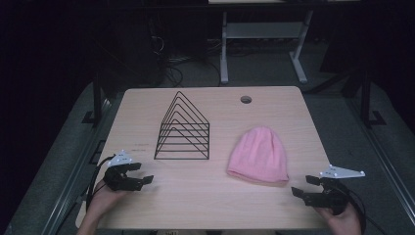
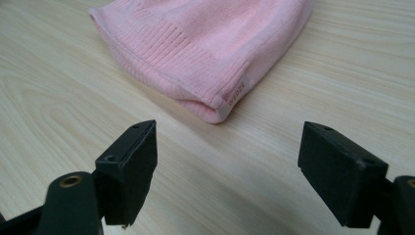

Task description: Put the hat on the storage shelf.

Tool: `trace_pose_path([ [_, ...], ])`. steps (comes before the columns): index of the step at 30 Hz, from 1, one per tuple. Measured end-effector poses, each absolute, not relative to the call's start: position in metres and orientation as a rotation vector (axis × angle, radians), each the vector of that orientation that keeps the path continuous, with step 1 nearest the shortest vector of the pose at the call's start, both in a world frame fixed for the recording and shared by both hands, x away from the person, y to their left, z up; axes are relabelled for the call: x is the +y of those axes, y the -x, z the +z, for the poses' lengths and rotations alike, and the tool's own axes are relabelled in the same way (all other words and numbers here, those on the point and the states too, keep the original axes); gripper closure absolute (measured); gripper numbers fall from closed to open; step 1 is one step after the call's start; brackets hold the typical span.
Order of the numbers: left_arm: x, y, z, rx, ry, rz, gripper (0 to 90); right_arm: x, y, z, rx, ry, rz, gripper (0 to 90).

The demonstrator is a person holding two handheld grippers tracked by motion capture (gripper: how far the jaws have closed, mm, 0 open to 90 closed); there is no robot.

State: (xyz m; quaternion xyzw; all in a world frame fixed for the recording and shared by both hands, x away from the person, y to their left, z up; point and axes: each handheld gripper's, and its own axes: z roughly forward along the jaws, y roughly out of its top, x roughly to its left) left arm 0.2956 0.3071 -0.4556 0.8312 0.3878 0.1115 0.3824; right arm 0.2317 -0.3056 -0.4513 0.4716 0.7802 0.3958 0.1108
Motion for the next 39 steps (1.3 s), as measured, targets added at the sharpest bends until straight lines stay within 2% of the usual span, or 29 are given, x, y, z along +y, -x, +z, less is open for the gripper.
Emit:
trace_pose_path([
  [10, 0.306, -0.296, -0.457, 0.982, -2.144, 0.281, 22.3, -0.306, -0.239, -0.45, 2.297, -1.419, 1.189, 18.9],
  [20, 0.308, -0.29, -0.453, 0.996, -2.1, 0.291, 22.3, -0.298, -0.265, -0.43, 2.312, -1.378, 1.196, 17.7],
  [39, 0.305, -0.293, -0.454, 0.984, -2.114, 0.292, 22.3, -0.294, -0.305, -0.42, 2.365, -1.403, 1.212, 17.5],
])
